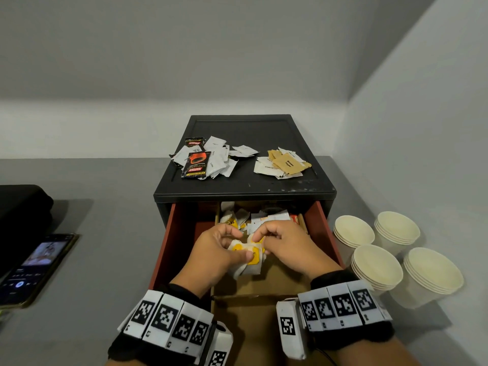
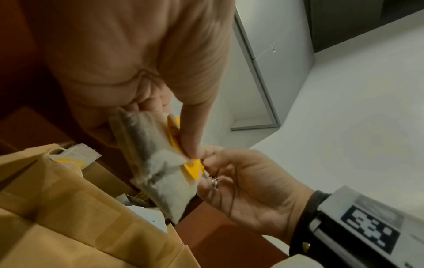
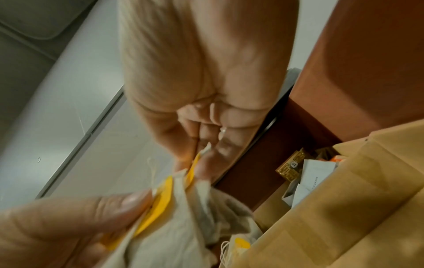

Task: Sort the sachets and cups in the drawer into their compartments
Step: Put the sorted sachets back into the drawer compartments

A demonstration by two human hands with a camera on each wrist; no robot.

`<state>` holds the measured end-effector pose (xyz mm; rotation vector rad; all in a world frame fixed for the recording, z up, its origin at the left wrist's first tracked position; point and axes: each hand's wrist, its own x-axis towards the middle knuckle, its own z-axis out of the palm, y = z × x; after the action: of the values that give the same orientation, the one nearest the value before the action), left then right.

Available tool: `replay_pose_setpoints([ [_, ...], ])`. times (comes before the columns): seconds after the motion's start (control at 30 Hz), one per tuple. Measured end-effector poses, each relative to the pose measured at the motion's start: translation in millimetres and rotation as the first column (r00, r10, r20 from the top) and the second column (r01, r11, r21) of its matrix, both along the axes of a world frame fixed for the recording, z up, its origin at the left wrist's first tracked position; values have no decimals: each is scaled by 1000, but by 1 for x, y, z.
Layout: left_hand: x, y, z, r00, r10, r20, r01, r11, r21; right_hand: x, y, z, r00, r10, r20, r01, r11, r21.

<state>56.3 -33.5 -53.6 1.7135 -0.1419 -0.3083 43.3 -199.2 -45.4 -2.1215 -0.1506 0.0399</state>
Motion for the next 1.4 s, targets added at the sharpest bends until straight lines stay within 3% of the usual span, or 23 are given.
replay_pose_setpoints([
  [0.2,0,-2,-1,999,-11,34,8,998,69,-3,4,3,996,85,-8,-85,994,-73],
  [0.4,-2,0,1,998,55,22,-53,996,-71,5,-2,-6,984,-155,87,157,987,-22],
  [0.47,-3,0,1,999,45,9,-44,992,-118,5,0,-7,987,-139,76,137,990,22],
  [0.67,-1,-5,-7,996,69,56,-68,997,-25,0,10,-4,999,14,29,-17,995,100],
  [0.83,-5,-5,-9,988,100,116,-92,993,-68,-4,11,1,997,42,-59,-31,984,173],
  [1.03,-3,-6,-10,987,134,86,-127,988,-83,-1,14,-5,1000,0,-8,1,991,132],
  [1.27,-7,-5,0,979,-195,-58,198,979,50,3,18,-6,1000,-7,15,3,972,236],
  [1.4,-6,1,0,967,-158,-199,145,986,-77,4,24,-3,999,3,-49,8,976,219],
])
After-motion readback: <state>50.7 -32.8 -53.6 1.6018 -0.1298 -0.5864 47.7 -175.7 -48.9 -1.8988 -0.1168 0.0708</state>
